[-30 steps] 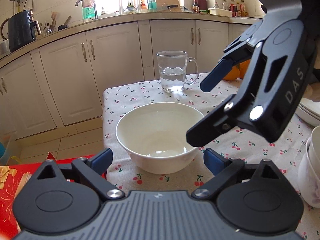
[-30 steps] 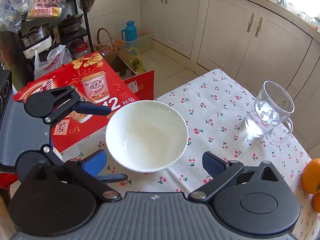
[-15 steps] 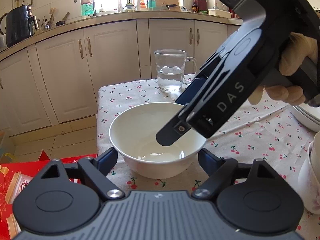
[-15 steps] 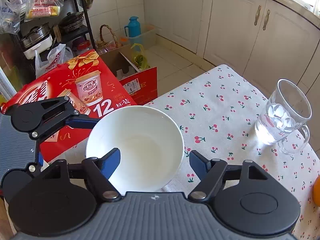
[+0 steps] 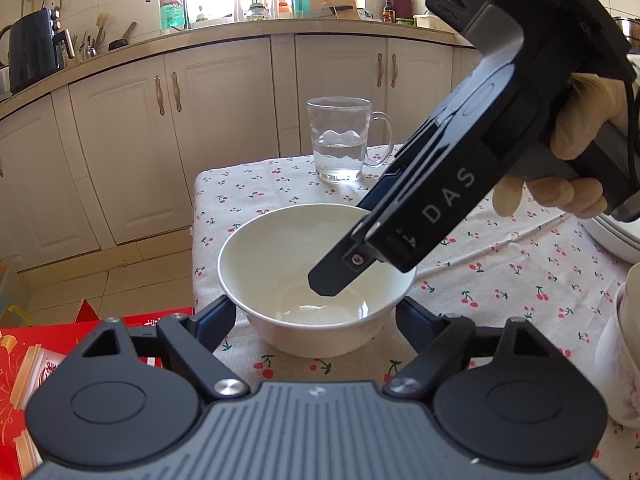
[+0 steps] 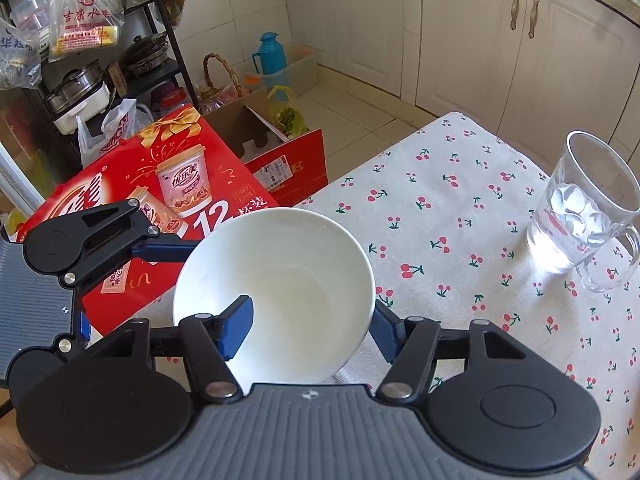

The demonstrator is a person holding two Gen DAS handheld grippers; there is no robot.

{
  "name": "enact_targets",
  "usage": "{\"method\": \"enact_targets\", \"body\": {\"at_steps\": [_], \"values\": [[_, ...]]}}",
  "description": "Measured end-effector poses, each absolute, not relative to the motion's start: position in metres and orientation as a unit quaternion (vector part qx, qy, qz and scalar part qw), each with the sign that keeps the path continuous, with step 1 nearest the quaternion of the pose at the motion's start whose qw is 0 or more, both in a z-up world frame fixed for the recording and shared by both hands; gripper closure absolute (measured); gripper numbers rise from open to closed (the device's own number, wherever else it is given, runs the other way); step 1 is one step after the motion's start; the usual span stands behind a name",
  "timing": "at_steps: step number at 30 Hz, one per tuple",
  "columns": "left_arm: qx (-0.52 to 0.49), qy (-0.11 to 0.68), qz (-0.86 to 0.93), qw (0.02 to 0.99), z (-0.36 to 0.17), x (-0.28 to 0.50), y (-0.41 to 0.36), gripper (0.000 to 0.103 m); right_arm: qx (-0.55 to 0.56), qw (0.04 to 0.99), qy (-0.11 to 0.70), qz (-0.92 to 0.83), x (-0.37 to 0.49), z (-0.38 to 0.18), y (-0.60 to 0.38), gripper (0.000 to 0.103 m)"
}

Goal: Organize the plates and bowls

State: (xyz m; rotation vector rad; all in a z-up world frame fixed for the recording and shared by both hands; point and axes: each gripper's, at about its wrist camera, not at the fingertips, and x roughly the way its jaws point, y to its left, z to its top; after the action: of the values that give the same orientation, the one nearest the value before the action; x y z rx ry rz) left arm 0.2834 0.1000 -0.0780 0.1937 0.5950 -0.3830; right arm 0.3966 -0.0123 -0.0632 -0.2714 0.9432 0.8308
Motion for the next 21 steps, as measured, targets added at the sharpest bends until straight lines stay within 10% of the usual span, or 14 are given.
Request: {"method": "enact_targets", "body": {"at_steps": [21], "values": [[0.102,0.299,-0.201,0.927,-0.047,0.232,0.084,0.017,-0.113,0.801,0.426,0.405,0.341,-0.028,-0.037,0.034]]}}
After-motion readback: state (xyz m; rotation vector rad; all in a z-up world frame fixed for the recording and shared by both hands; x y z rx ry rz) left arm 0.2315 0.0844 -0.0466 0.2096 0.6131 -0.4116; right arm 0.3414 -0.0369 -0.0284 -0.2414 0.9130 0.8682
